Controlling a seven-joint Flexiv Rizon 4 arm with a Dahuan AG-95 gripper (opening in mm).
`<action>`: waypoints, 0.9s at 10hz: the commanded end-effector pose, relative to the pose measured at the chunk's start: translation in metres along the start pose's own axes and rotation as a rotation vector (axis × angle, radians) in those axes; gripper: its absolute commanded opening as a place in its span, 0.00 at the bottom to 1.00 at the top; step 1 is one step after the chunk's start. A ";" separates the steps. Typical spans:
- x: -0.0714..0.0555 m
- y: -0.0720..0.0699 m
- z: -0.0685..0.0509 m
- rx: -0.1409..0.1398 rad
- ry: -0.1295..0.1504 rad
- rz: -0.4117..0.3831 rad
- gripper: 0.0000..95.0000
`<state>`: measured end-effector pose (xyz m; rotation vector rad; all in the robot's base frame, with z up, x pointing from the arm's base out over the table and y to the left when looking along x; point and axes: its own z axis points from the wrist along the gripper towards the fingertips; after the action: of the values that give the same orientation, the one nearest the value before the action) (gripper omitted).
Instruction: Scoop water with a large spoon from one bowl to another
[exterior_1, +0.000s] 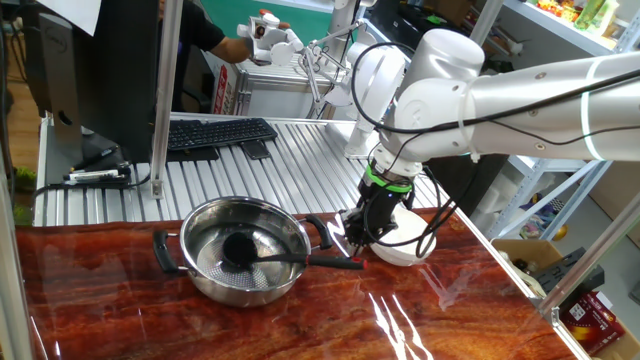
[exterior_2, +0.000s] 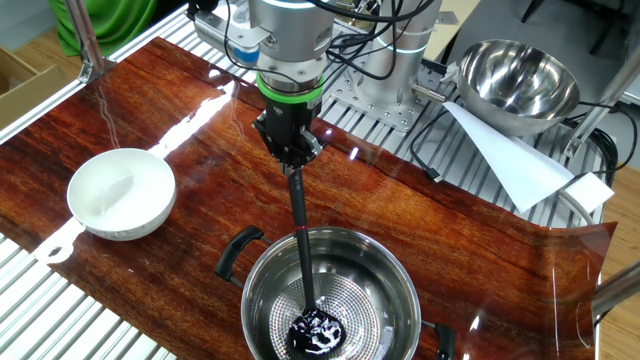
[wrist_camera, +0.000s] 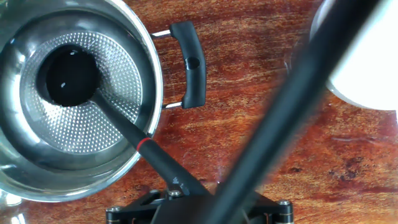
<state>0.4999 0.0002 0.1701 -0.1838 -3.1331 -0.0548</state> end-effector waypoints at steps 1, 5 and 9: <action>0.000 0.000 0.000 -0.002 -0.005 -0.002 0.00; 0.000 0.001 0.000 -0.015 -0.010 -0.033 0.00; 0.002 0.006 -0.003 0.000 -0.009 -0.079 0.00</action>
<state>0.4994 0.0082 0.1737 -0.0571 -3.1475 -0.0556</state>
